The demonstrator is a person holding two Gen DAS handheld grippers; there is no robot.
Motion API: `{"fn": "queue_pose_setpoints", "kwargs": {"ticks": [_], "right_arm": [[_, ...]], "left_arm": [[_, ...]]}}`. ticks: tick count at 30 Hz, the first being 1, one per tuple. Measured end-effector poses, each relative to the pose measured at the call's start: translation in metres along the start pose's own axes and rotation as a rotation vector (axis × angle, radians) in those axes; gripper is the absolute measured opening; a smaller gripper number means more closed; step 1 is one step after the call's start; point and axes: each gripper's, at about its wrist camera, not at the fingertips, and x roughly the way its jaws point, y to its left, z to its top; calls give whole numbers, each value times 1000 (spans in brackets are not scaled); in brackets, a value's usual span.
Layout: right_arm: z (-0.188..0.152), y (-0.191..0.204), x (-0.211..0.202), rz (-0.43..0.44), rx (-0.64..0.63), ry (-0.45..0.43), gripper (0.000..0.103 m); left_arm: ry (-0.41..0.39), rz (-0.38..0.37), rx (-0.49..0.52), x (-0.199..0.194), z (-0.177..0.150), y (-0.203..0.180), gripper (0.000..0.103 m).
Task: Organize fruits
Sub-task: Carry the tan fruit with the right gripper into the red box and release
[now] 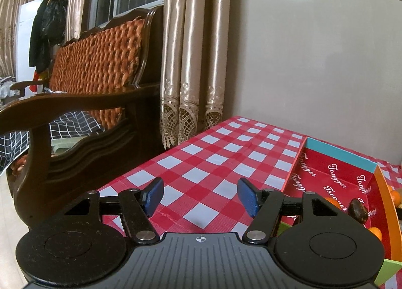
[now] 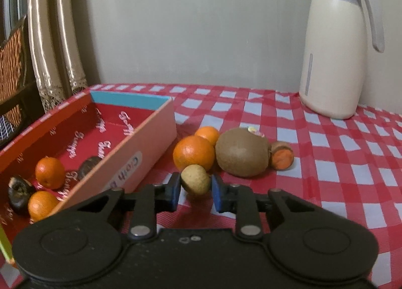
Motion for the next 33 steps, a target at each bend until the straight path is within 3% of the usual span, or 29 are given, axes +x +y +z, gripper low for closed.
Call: {"fn": "queue_pose_setpoints", "kwargs": {"ticks": [15, 28, 33], "right_arm": [[21, 48, -38, 103, -69, -102, 24], [14, 86, -29, 164, -132, -64, 25], [11, 87, -29, 149, -136, -59, 31]], "left_arm": [[9, 23, -25, -5, -2, 19, 65], [20, 39, -39, -2, -4, 33, 65], [24, 31, -37, -2, -4, 31, 65]]}}
